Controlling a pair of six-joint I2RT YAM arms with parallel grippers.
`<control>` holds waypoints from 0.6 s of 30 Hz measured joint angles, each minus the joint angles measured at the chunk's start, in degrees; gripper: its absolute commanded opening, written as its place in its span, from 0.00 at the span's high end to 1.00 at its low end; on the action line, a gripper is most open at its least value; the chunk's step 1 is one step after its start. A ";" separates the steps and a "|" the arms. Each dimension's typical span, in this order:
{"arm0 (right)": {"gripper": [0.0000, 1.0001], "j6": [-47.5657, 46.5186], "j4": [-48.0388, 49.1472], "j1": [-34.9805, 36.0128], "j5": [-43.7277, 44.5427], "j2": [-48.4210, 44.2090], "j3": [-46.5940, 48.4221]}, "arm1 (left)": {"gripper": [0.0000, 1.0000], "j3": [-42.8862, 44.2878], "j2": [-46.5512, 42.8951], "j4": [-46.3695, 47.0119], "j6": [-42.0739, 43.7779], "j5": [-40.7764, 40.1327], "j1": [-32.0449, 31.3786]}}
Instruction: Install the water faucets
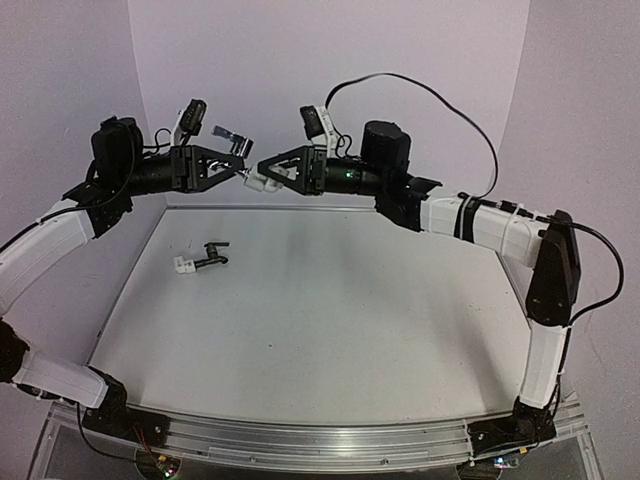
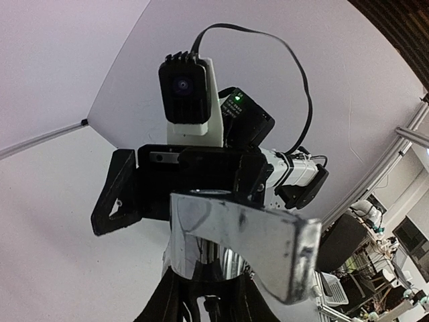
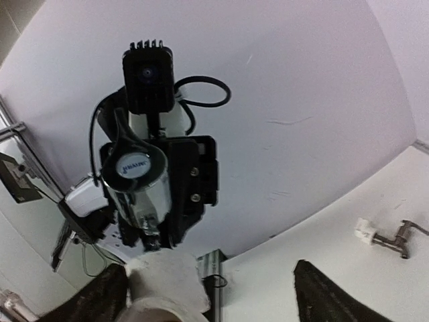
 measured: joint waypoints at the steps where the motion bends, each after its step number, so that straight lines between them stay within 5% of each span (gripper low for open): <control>1: 0.02 -0.17 -0.17 -0.39 1.01 -1.01 -1.96 | 1.00 -0.67 -0.02 0.00 -0.74 -0.55 -0.10; 10: 0.02 -5.61 -4.97 -11.15 20.68 -18.69 -24.06 | 1.00 -11.59 -2.45 -0.10 -6.93 -7.66 1.90; 18: 0.02 -14.14 -7.36 -10.18 29.32 -30.21 -31.35 | 1.00 -27.18 -5.80 1.25 -15.31 -16.68 8.21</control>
